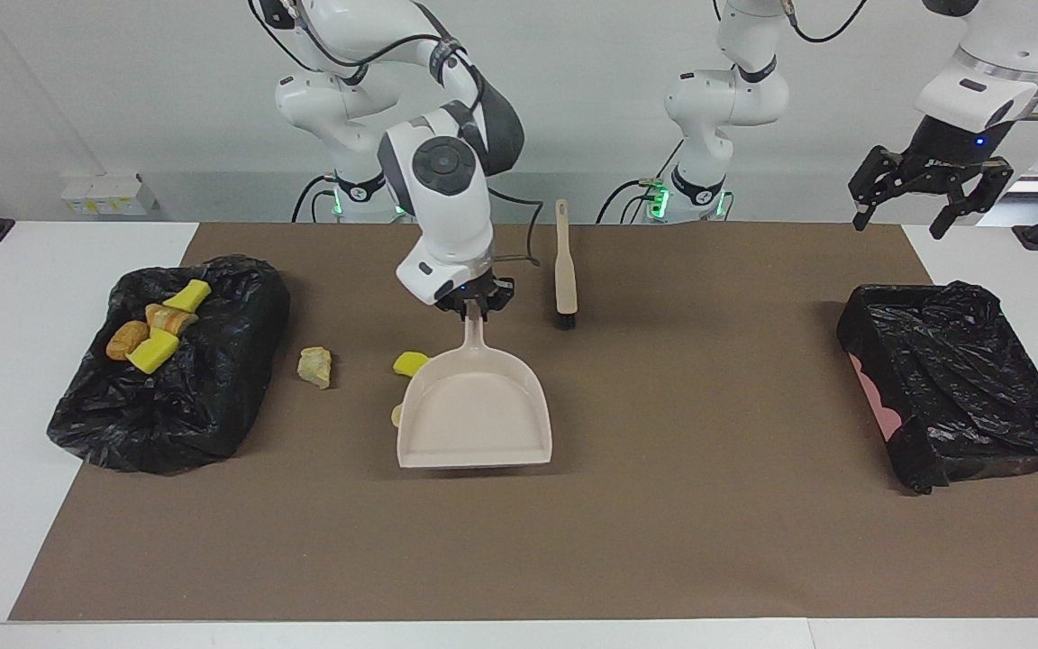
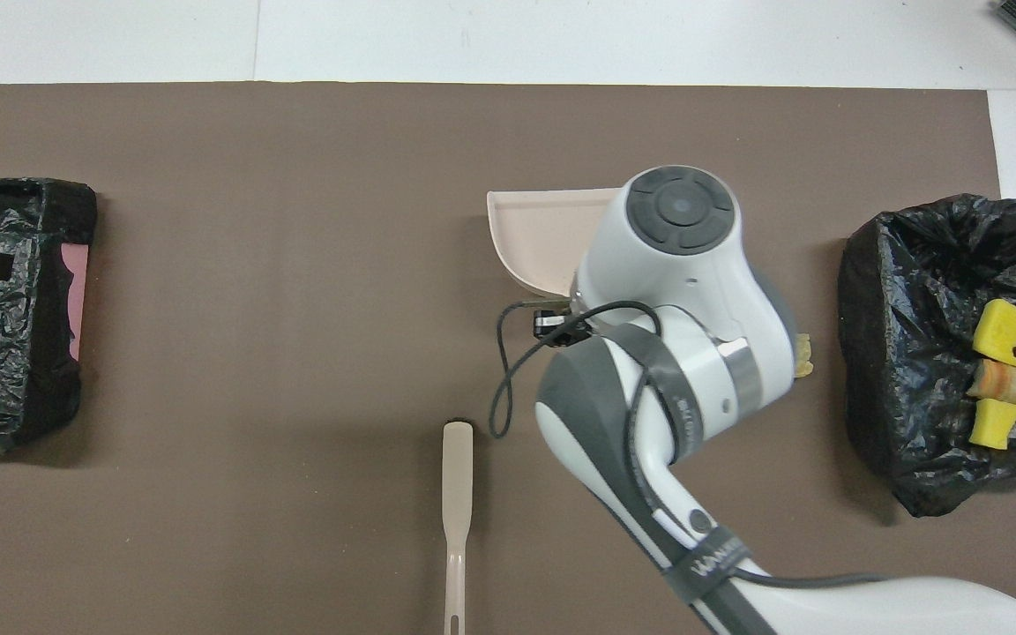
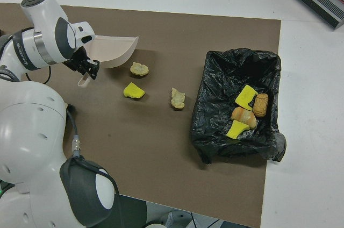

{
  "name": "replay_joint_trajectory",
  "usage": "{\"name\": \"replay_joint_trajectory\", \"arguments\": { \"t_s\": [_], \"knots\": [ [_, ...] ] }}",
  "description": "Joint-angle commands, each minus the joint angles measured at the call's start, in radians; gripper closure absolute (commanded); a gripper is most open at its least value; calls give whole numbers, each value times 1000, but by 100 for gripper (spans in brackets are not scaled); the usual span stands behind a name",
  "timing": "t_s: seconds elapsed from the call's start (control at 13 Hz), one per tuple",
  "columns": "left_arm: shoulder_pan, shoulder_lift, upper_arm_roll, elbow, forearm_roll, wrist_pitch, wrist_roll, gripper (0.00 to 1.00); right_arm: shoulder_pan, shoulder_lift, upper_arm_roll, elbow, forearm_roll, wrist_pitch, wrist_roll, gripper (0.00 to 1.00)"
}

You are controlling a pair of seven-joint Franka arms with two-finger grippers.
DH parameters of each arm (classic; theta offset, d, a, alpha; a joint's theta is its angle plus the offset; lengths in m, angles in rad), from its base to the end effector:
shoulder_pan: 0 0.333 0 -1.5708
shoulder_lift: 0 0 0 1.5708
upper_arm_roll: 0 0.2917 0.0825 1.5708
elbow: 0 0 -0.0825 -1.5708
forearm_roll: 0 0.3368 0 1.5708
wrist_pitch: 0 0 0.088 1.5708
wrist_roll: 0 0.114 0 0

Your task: Sweep and dump trash in bin

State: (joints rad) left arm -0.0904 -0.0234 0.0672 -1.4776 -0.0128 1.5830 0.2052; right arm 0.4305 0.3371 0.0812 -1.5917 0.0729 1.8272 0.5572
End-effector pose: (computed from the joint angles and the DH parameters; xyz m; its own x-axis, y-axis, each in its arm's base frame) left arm 0.5023 -0.0126 0.6459 0.9656 -0.2259 0.1286 -0.2262 -0.9740 -0.0122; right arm 0.5178 0.2924 0.4189 0.9883 -0.0682 -0.1364 -0.0725 -0.9970 -0.0269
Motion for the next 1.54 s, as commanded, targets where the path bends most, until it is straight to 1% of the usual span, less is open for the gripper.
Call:
{"name": "replay_joint_trajectory", "arguments": {
  "t_s": [0.0, 0.08, 0.23, 0.38, 0.54, 0.61, 0.69, 0.77, 0.92, 1.23, 1.46],
  "knots": [
    [8, 2, -6, 20, 13, -24, 2, 0, 62, 202, -6, 261, 10, -14, 116, 100],
    [8, 2, -6, 20, 13, -24, 2, 0, 70, 244, -9, 295, 5, -8, 125, 100],
    [8, 3, -6, 20, 13, -24, 2, 0, 73, 278, -9, 294, 2, 35, 132, 100],
    [8, 3, -6, 20, 13, -24, 2, 0, 86, 299, -6, 292, -10, 43, 144, 100],
    [8, 2, -6, 20, 13, -24, 2, 0, 106, 307, -6, 282, -2, 93, 161, 100],
    [8, 2, -6, 20, 13, -24, 2, 0, 103, 306, -6, 277, -5, 99, 162, 83],
    [8, 2, -6, 20, 13, -24, 2, 0, 100, 304, -6, 265, -11, 103, 150, 6],
    [8, 2, -6, 20, 13, -24, 2, 0, 96, 301, -8, 266, -13, 92, 148, 0],
    [8, 3, -6, 20, 13, -24, 2, 0, 99, 297, -8, 272, -19, 64, 148, 0],
    [8, 2, -6, 20, 13, -24, 2, 0, 106, 252, -14, 283, -21, -21, 148, 0],
    [8, 2, -6, 20, 13, -24, 2, 0, 88, 169, -9, 274, -21, -101, 120, 0]
  ]
}}
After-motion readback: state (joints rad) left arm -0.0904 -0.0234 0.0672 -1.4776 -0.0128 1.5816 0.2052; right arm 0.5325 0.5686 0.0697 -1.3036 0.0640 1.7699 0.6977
